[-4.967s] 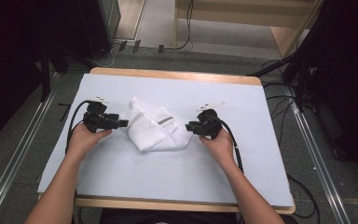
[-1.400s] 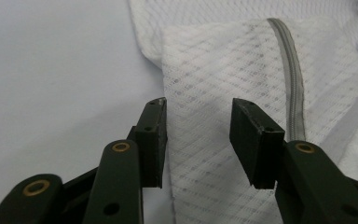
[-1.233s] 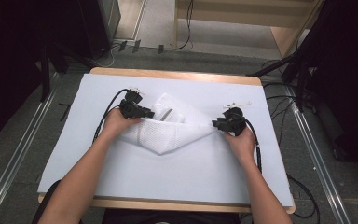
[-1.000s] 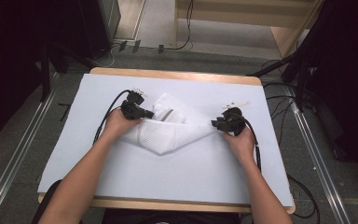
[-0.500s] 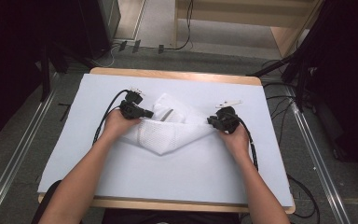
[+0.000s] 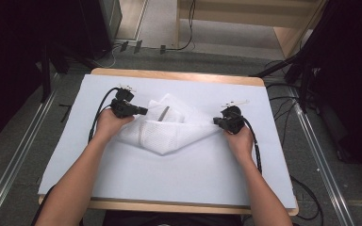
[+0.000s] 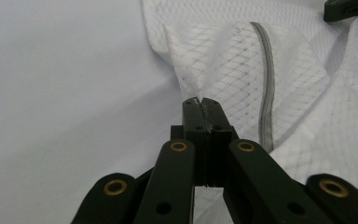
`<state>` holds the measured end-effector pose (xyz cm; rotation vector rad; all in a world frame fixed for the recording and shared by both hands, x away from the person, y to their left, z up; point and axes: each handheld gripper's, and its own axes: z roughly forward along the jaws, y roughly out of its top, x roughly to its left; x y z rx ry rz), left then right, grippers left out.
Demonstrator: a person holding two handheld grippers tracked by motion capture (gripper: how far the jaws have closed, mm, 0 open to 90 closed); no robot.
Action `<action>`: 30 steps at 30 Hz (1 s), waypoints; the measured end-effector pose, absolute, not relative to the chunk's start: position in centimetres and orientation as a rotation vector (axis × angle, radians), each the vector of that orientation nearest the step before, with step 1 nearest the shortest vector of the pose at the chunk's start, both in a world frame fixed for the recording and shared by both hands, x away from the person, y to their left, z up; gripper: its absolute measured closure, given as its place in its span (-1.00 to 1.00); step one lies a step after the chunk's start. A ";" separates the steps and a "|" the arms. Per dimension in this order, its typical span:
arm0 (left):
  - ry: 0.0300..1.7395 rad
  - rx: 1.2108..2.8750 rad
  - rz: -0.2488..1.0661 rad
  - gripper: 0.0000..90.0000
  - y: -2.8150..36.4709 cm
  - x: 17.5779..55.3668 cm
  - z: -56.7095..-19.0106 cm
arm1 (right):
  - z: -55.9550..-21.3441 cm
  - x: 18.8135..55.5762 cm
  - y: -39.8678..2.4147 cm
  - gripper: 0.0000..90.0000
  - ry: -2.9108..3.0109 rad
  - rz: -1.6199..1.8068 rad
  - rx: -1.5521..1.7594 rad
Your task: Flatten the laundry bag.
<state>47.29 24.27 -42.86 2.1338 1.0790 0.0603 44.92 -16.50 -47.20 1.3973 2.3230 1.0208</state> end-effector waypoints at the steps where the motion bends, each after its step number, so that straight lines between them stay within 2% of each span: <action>1: 1.081 2.131 0.066 1.00 24.5 47.3 -42.7 | -47.2 44.9 -16.6 1.00 2.319 1.012 1.393; 16: 1.204 2.034 0.105 1.00 29.6 45.4 -41.4 | -47.3 44.6 -16.6 1.00 2.321 1.003 1.359; 30: 1.326 1.979 0.126 1.00 33.9 42.7 -42.2 | -47.2 44.1 -16.9 1.00 2.336 0.988 1.332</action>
